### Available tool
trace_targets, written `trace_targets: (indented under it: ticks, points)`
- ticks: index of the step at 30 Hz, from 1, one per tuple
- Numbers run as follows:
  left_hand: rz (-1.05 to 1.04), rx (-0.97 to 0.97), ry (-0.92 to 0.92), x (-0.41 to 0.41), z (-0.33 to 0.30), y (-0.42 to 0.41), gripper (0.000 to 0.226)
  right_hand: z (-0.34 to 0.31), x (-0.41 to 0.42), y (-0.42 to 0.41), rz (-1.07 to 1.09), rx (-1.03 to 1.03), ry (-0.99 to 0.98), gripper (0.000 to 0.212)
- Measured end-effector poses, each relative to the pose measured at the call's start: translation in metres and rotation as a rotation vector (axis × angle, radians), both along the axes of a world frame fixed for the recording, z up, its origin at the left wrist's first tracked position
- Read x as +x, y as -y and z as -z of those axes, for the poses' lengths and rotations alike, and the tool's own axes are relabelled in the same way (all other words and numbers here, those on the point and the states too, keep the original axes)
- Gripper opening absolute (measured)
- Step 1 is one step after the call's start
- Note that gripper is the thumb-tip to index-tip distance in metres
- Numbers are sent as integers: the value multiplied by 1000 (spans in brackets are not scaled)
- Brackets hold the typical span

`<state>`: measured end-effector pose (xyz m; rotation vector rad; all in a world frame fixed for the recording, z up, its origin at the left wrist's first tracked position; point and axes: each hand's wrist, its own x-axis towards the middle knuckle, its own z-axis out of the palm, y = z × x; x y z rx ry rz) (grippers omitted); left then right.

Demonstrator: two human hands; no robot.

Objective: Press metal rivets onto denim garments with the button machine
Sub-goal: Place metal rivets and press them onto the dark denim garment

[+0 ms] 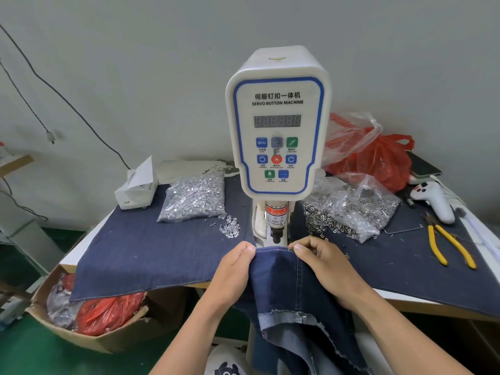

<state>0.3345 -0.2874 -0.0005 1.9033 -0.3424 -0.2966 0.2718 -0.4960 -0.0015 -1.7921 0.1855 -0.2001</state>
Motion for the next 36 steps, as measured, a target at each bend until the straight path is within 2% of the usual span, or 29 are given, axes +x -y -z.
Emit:
trace_targets:
  ticks: [25,34,36]
  points:
    - [13,4,-19,-1,1,-1,53,2,-2,-1,17,26,10,16]
    - [20,27,-2,1,3,-3,42,2,-2,-1,21,28,14,17]
    - [20,24,13,0,3,-2,47,1,-3,-1,9,48,7,17]
